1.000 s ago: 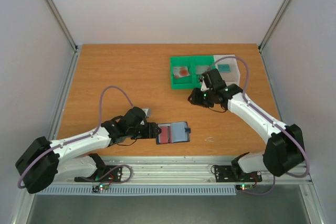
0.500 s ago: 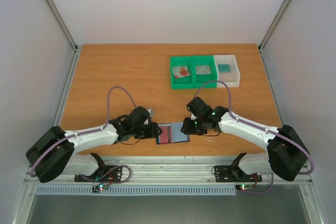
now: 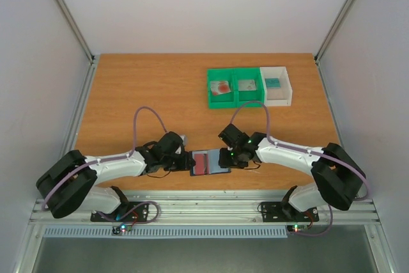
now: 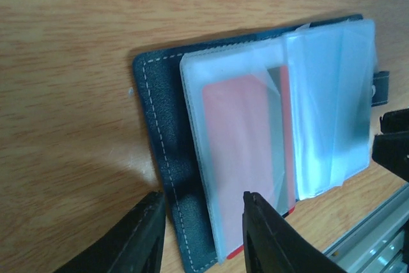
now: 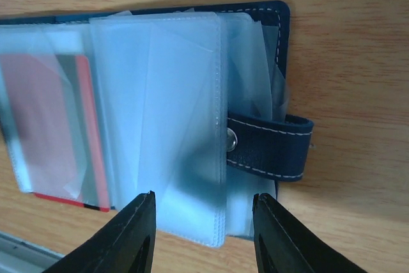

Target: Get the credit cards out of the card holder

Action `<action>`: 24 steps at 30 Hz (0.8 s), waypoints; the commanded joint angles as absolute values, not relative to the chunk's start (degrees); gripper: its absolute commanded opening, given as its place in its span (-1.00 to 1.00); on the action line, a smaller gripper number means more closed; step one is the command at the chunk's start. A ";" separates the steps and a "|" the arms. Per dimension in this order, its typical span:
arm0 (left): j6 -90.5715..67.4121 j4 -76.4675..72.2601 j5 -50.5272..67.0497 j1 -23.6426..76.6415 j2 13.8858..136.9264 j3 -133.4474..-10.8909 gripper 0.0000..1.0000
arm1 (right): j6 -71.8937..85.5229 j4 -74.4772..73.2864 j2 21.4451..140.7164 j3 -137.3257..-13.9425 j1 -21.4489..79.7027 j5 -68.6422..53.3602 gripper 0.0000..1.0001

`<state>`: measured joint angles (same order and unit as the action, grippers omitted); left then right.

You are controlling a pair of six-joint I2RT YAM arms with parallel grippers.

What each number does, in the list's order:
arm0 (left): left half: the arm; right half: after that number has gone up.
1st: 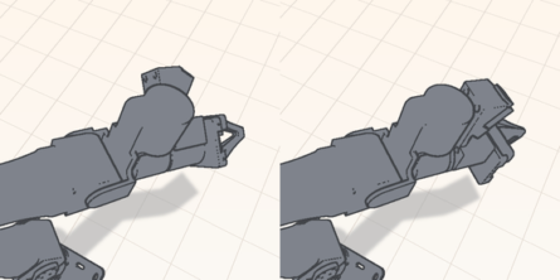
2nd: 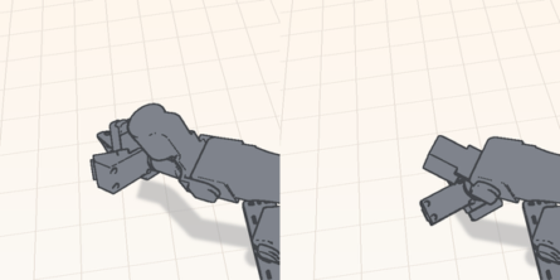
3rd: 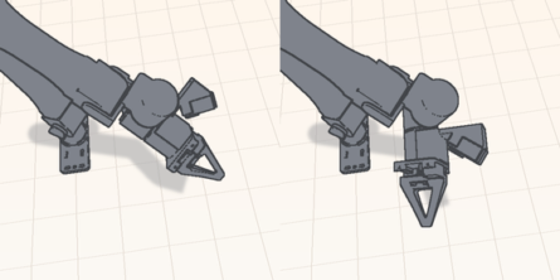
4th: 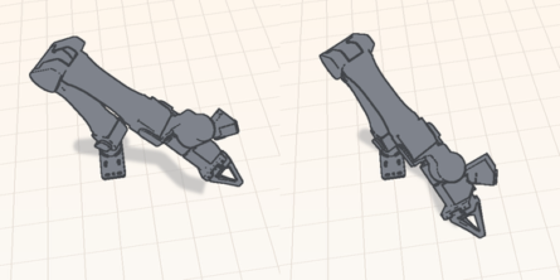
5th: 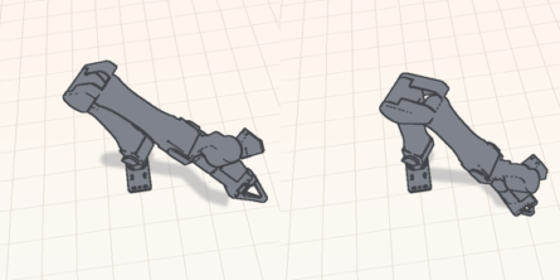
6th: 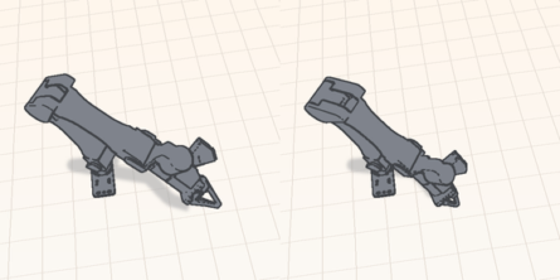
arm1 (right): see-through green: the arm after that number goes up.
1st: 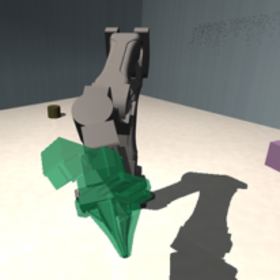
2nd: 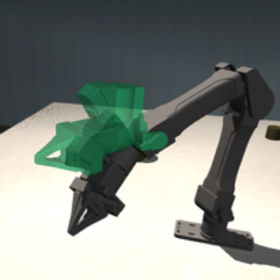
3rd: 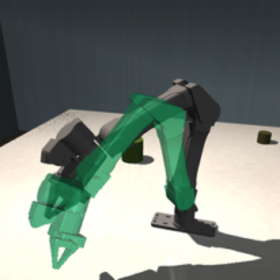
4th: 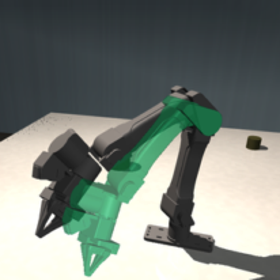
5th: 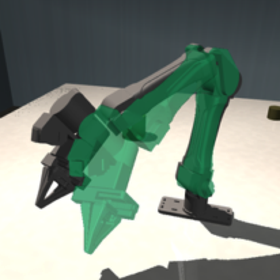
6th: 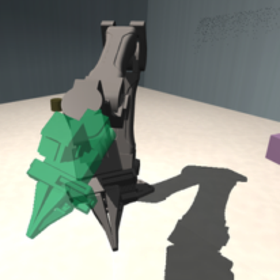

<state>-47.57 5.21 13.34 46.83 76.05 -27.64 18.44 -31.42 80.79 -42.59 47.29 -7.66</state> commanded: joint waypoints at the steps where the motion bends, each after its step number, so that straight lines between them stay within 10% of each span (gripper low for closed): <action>1: -47.01 -0.81 14.99 46.65 78.15 -26.07 -0.34 | 20.10 -29.44 83.54 -42.32 48.56 -5.42 -0.14; 10: -46.54 -4.79 16.78 46.60 80.72 -25.53 -0.51 | 20.74 -27.11 87.01 -43.04 49.99 -5.68 -0.21; 24: -46.32 -5.12 17.22 46.60 80.66 -25.42 -0.55 | 21.26 -22.77 83.19 -41.97 51.24 -6.65 -0.96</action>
<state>-47.46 -2.17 16.29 46.28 80.36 -26.11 20.69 -26.41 84.73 -42.74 50.46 -6.02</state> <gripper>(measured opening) 0.225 0.052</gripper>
